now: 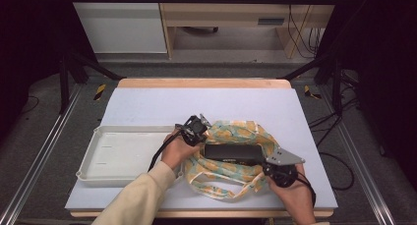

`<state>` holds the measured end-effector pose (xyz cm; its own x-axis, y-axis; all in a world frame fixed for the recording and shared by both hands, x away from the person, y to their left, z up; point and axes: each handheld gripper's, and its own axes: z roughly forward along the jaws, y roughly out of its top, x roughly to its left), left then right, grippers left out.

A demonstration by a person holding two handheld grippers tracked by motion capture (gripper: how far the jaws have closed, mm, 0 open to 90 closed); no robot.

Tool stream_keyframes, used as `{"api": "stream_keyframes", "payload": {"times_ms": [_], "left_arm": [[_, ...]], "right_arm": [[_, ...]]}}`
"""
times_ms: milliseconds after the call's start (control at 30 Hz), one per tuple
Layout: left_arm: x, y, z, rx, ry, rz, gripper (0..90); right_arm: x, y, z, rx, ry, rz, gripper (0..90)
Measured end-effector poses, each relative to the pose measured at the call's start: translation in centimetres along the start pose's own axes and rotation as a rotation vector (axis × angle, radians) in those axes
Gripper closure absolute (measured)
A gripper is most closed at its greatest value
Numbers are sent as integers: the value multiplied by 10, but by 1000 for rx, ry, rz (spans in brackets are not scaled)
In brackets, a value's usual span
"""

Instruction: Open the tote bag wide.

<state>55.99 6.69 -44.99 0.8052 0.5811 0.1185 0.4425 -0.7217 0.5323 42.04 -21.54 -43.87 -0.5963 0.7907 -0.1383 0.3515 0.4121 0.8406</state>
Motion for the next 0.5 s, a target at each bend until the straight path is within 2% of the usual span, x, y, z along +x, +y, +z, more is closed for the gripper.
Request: {"api": "stream_keyframes", "payload": {"times_ms": [67, 167, 267, 367, 500], "left_arm": [[0, 1, 1, 5, -2, 5, 900], [0, 3, 2, 16, 1, 21, 900], [0, 4, 3, 15, -4, 21, 900], [0, 5, 5, 23, -8, 28, 900], [-2, 7, 9, 37, -1, 43, 900]], "right_arm": [[-12, 7, 3, -25, -33, 17, 900], [-26, 14, 16, -10, -54, 25, 900], [-44, 15, 36, 59, -86, 63, 900], [-54, 7, 49, 127, -77, 89, 900], [-61, -6, 59, 189, -50, 128, 900]]}}
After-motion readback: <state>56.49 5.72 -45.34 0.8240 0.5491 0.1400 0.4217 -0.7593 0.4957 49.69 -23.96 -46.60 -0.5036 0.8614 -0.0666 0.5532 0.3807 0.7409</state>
